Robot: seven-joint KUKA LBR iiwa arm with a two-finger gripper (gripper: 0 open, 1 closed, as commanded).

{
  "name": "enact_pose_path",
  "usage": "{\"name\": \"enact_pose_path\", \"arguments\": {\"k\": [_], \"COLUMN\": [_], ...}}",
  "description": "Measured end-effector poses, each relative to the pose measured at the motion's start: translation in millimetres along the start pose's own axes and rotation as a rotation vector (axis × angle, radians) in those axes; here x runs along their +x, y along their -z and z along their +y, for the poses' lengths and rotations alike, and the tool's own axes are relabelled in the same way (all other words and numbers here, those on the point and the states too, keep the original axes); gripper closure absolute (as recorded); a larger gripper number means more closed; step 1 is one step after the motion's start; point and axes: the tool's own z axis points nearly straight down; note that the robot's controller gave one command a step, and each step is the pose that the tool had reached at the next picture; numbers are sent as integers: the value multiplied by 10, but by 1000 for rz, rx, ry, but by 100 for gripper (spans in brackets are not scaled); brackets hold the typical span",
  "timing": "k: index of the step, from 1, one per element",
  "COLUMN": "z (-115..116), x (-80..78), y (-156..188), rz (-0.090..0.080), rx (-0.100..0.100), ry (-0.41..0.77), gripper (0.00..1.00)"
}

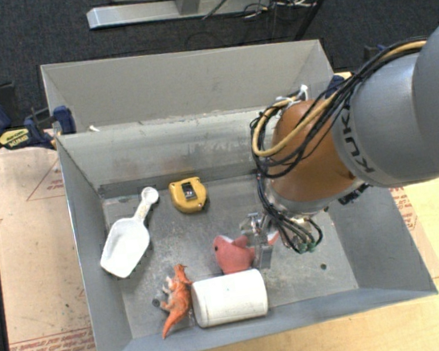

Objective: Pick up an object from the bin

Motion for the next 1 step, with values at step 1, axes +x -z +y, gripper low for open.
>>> {"name": "enact_pose_path", "arguments": {"k": [1], "z": [2], "x": [-4], "y": [128], "rz": [-1], "rx": [0], "ry": [0], "gripper": [100]}}
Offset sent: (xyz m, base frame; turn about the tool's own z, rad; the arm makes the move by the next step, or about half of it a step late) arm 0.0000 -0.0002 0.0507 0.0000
